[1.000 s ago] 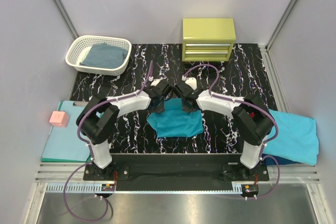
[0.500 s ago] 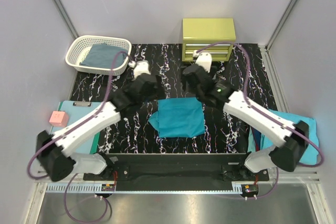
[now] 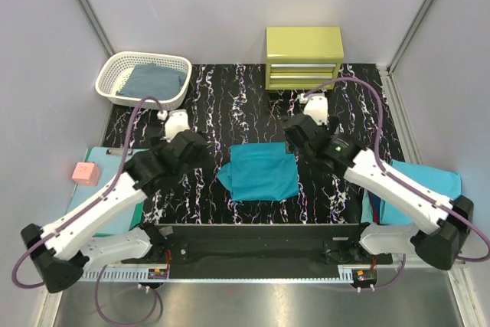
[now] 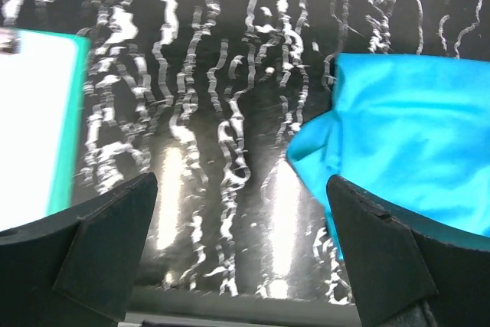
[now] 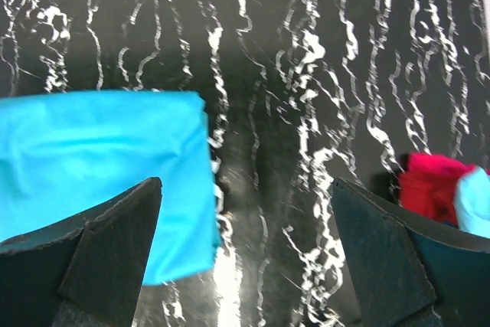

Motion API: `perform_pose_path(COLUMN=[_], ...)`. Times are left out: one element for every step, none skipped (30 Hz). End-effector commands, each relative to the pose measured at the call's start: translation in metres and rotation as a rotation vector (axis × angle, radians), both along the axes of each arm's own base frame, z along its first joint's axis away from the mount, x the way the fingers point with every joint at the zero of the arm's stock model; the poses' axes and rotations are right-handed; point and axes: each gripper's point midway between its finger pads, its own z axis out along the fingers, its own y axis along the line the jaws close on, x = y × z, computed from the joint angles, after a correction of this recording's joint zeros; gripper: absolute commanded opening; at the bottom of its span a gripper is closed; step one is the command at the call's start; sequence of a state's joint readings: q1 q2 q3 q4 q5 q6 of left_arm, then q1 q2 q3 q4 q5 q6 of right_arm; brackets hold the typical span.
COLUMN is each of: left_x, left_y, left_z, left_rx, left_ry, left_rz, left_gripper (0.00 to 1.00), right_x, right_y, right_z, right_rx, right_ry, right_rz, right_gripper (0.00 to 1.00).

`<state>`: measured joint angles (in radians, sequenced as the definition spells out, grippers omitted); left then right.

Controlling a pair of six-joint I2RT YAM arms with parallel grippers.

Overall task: Fold and stack the t-shirts
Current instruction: Fold the tshirt

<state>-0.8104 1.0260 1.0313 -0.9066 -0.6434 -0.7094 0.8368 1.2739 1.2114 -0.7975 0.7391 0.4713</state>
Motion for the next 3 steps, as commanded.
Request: perform_pose_path(left_x=[-0.014,-0.019,-0.020], left_y=[0.039,0.047,0.054], left_z=[0.017,0.017,0.022], left_rx=[0.034,0.056,0.056], left_ry=[-0.061,-0.050,-0.073], left_rz=[0.112,0.129,0.155], left_gripper=[0.99,0.99,0.99], right_x=[-0.016,-0.019,-0.020], right_y=[-0.026,-0.031,-0.033], right_z=[0.021,0.023,0.024], right_rx=[0.042,0.039,0.042], right_ry=[-0.070,-0.076,-0.079], right_rz=[-0.035,-0.045,-0.047], right_gripper=[1.00,1.00,1.00])
